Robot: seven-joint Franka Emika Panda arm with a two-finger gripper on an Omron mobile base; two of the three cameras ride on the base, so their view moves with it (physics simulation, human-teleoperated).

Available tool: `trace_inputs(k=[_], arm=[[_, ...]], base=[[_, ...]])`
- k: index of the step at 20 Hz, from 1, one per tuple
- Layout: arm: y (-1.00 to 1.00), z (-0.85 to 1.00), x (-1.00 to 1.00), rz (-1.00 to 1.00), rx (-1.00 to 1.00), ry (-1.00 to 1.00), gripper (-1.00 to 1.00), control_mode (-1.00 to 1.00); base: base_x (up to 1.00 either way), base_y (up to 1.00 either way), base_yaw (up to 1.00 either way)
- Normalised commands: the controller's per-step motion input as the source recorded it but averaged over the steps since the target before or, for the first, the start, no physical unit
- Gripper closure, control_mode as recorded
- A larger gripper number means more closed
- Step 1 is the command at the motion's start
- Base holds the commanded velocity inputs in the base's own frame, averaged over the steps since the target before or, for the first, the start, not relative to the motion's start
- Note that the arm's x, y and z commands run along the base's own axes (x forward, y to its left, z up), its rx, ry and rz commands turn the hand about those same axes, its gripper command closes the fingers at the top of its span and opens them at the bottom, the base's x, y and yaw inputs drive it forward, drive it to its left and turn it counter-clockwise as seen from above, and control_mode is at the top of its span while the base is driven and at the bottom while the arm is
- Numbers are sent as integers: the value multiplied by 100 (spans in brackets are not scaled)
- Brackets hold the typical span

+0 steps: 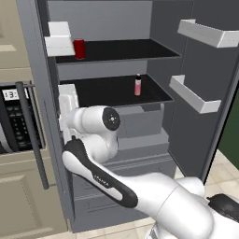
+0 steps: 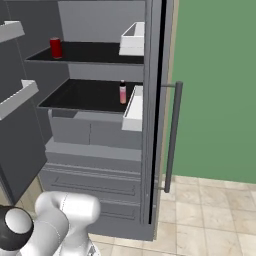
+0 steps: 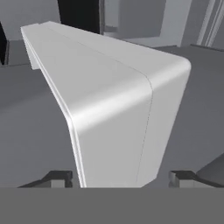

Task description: Open the fridge, grab two sodas, and place both sodas inside the bowl with ice on the dining counter.

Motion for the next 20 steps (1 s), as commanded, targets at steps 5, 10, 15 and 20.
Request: trace_inputs(k=[5, 10, 15, 20], arm=[[8, 5, -47, 1, -8, 1, -100, -100], [-43, 17, -54, 0, -6, -1, -100, -100], [-58, 22, -38, -2, -7, 0, -100, -100], [-91, -5, -6, 0, -16, 5, -100, -100]], base=[[0, 0, 0], [0, 0, 0], [0, 0, 0], [0, 0, 0]])
